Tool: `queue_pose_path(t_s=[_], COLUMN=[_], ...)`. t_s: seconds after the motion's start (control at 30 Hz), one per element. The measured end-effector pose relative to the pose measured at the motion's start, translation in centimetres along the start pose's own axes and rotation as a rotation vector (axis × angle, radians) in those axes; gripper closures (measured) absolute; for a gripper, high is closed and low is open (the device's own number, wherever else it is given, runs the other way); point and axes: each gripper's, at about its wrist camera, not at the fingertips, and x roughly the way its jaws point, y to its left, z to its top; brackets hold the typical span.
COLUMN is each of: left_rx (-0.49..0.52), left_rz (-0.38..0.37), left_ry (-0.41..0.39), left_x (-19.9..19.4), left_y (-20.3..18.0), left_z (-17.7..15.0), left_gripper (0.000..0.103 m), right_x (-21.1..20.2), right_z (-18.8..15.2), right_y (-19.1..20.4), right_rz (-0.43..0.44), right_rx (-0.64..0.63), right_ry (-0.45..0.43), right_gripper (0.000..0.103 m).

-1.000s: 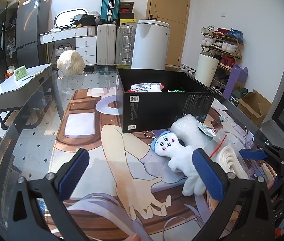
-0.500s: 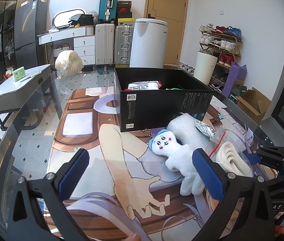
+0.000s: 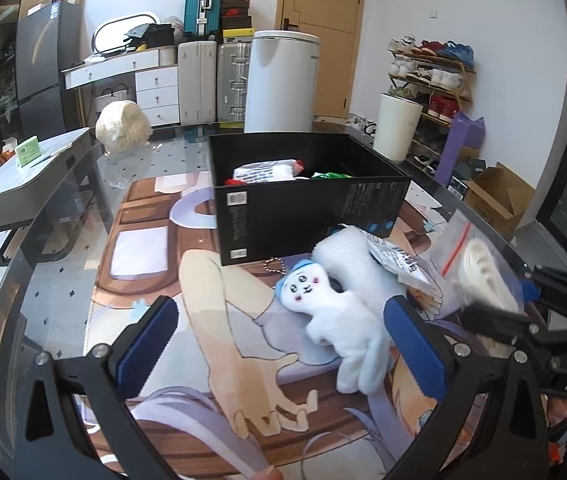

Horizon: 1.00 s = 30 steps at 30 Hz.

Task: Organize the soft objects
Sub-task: 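Move left tool to the white plush doll while right tool approaches the bagged white rope, then close right gripper on the rope bag while left gripper grasps the white plush doll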

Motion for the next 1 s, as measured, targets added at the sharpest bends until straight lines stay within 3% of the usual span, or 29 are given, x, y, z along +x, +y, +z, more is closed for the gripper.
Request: queue_pose_path(t_s=[0.27, 0.47, 0.8, 1.0], left_rx=[0.003, 0.004, -0.011, -0.002], left_rz=[-0.04, 0.028, 0.004, -0.042], left_ry=[0.079, 0.111, 0.137, 0.176], left_x=[1.6, 1.8, 2.6, 3.4], left_y=[-0.8, 0.0, 0.2, 0.0], left_z=[-0.1, -0.4, -0.5, -0.8], left_gripper=[0.0, 0.0, 0.001, 0.023], right_x=[-0.1, -0.2, -0.1, -0.1], right_z=[0.1, -0.1, -0.1, -0.1], right_y=[-0.5, -0.7, -0.5, -0.5], right_rz=[-0.008, -0.016, -0.018, -0.017], right_rx=[0.01, 0.012, 0.003, 0.002], right_ry=[-0.007, -0.006, -0.002, -0.002], right_gripper=[0.06, 0.06, 0.06, 0.06])
